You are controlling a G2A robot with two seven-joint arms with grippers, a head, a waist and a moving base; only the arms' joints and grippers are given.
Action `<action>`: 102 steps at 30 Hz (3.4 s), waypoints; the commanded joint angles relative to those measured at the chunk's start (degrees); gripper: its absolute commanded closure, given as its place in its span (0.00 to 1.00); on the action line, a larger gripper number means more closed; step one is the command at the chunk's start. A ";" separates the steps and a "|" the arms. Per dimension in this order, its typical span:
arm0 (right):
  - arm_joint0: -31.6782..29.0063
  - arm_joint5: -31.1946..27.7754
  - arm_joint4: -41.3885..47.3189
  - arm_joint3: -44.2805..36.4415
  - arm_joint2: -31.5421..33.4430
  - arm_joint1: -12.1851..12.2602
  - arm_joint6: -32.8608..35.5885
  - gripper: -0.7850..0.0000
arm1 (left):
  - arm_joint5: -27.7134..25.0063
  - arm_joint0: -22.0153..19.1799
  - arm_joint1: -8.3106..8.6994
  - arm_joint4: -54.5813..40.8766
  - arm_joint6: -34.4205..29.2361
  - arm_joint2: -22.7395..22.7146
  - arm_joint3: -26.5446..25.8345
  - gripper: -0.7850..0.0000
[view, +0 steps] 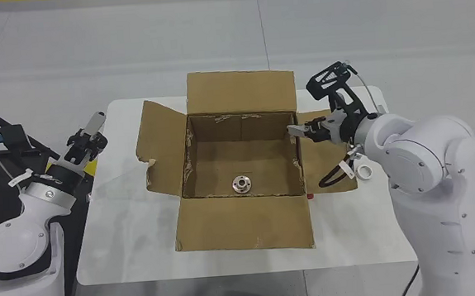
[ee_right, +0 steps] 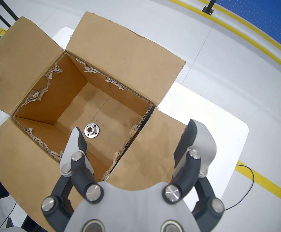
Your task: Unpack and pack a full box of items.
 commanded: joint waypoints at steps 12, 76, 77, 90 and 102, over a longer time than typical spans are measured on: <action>7.68 -2.24 2.97 6.59 -13.55 -1.64 0.68 0.00 | -0.39 -0.89 0.26 0.01 0.00 0.77 0.85 0.00; 28.45 -7.43 10.22 63.11 -52.65 -22.49 -0.21 0.78 | -0.58 -0.55 0.42 0.24 0.08 0.60 0.47 0.00; 28.48 -7.41 10.10 63.17 -52.58 -22.56 -0.17 0.87 | -0.58 -0.55 0.42 0.24 0.08 0.60 0.47 0.00; 28.51 -6.71 8.16 60.66 -49.50 -21.80 -0.14 1.00 | -0.58 -0.55 0.42 0.24 0.08 0.60 0.47 0.00; 23.69 -10.32 7.86 44.21 -37.55 -15.56 2.89 1.00 | -0.58 -0.55 0.42 0.24 0.08 0.60 0.47 0.00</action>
